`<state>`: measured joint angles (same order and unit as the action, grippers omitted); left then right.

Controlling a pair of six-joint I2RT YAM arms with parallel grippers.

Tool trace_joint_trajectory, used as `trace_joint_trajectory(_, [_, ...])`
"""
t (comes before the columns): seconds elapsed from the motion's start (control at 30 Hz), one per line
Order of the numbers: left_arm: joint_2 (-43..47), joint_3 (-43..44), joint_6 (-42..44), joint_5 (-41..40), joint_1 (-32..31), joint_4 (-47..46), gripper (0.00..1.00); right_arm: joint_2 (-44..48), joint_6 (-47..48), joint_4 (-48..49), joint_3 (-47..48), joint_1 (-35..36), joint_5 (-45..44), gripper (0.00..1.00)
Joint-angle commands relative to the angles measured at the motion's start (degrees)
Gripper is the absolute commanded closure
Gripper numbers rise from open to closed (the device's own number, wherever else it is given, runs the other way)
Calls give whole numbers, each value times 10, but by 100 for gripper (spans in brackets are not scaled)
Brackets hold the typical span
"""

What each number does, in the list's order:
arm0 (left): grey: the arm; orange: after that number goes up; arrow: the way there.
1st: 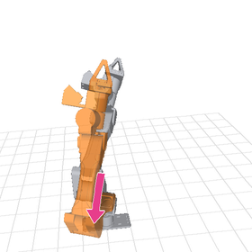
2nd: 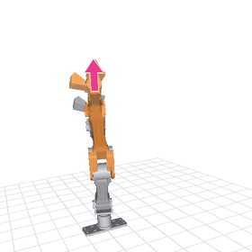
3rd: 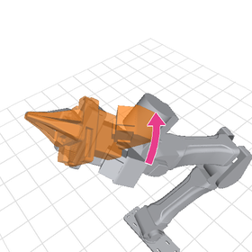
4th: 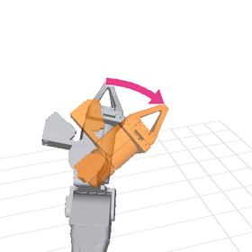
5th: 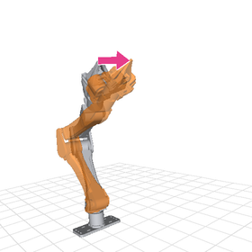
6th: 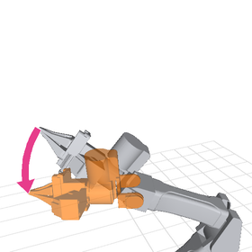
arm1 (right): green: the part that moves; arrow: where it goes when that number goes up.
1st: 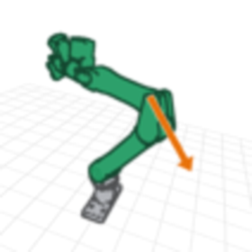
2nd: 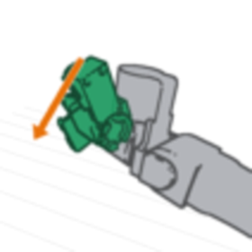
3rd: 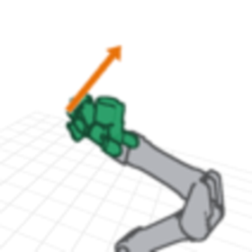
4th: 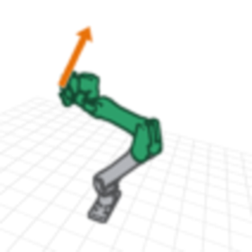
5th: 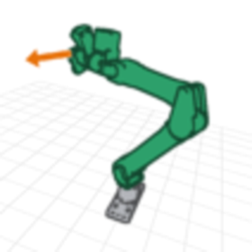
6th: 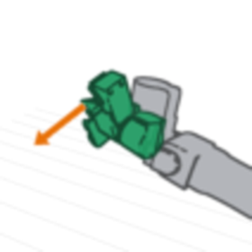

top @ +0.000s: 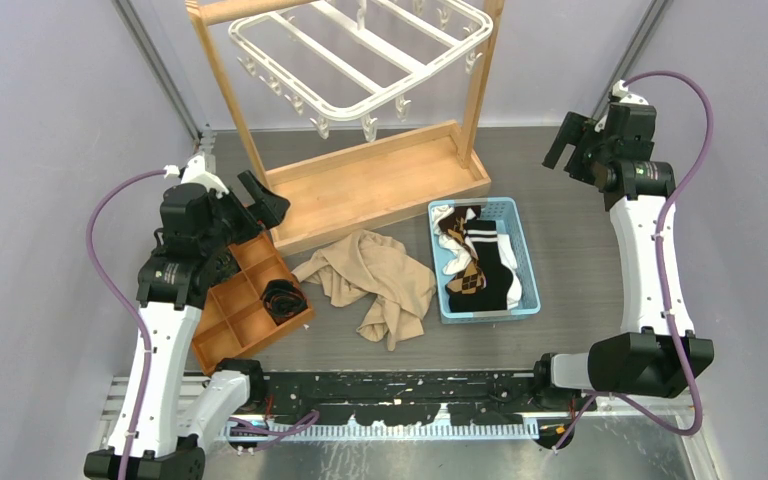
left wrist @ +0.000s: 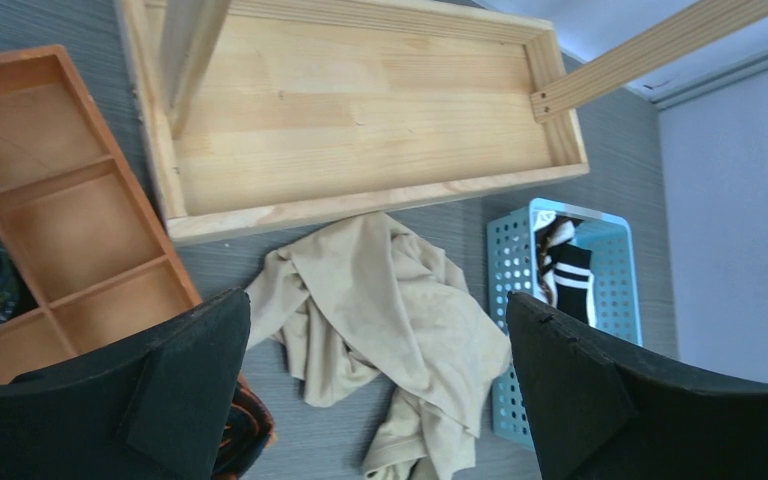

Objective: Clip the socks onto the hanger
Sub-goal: Pick up the sock from the bin.

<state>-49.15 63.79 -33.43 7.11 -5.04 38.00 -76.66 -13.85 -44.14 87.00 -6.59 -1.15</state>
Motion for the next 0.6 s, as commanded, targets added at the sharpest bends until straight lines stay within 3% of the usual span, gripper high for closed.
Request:
trace_joint_trajectory(0.0, [13,22,-39,47,-4,-28,0,28,-4,-4,30,5,-20,0])
trace_joint_trajectory(0.13, [16,13,-66,78,-5,-51,0,41,0,9,22,6,-2,0])
trace_joint_trajectory(0.23, [19,1,-83,93,-6,-67,0,57,31,34,-2,6,59,0])
trace_joint_trajectory(0.37, [29,-38,-121,123,-6,-109,0,81,165,41,-45,10,254,0])
trace_joint_trajectory(0.57, [48,-137,-196,186,-6,-227,0,81,358,-72,-64,32,466,0])
